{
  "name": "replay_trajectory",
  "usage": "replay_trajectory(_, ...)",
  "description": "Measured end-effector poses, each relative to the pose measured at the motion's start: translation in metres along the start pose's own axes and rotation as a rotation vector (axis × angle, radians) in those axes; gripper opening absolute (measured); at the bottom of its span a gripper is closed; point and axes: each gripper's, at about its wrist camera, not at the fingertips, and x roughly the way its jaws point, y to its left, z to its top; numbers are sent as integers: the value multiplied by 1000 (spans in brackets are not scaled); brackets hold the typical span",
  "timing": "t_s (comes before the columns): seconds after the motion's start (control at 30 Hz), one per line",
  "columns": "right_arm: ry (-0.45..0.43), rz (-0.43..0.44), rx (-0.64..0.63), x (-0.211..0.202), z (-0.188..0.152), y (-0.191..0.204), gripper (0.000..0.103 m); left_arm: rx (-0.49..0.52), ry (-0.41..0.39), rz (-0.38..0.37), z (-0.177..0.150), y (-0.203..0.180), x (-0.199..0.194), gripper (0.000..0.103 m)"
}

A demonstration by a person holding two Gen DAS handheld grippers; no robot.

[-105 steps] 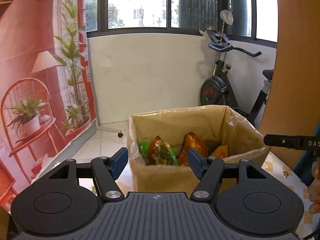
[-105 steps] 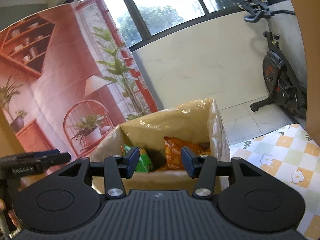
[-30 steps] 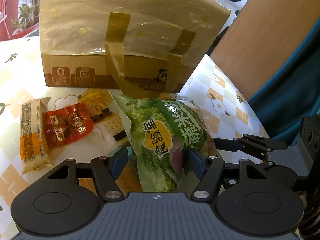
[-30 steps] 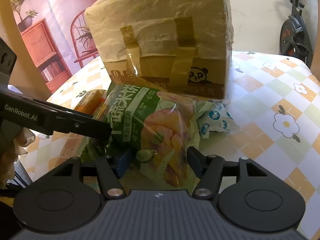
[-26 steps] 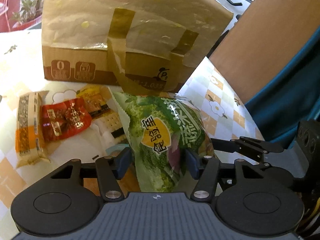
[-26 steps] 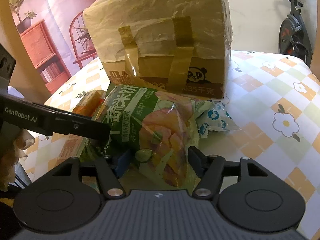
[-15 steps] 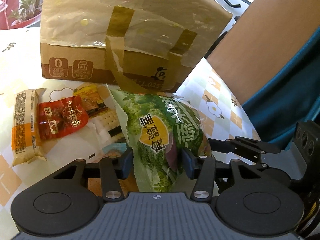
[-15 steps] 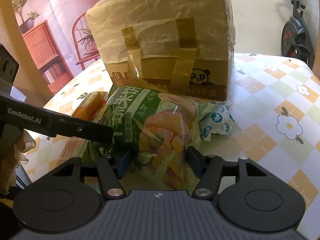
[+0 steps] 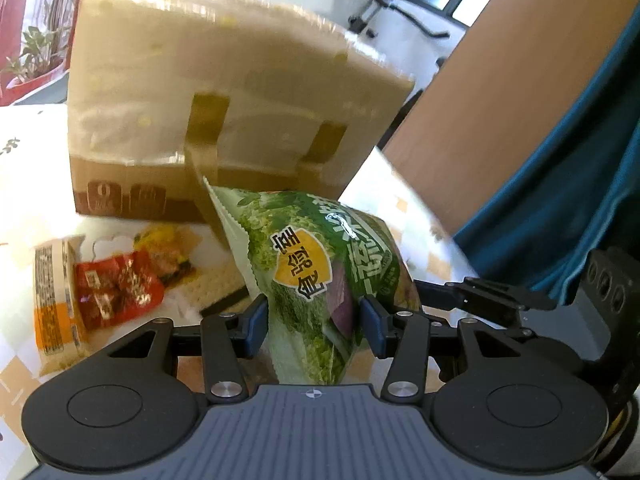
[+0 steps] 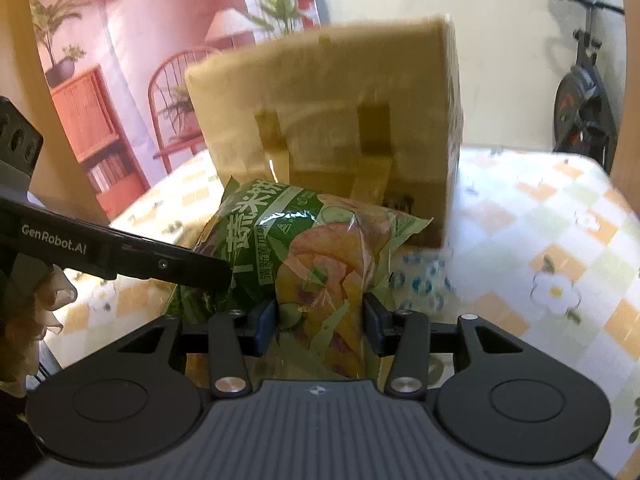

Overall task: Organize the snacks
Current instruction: 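Lift the large green bag with both tools and carry it over the box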

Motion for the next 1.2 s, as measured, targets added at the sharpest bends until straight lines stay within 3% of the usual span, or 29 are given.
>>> replay_trajectory(0.47, -208, 13, -87, -46, 65, 28, 47, 36, -180, -36, 52, -19, -66, 52)
replay_trajectory(0.8, -306, 22, -154, -55, 123, 35, 47, 92, -289, -43, 105, -21, -81, 52)
replay_trajectory(1.0, -317, 16, -210, -36, 164, 27, 47, 74, -277, -42, 156, -6, -63, 52)
replay_trajectory(1.2, -284, -13, -259, 7, 201, 4, 47, 36, -184, -51, 210, 16, -17, 52)
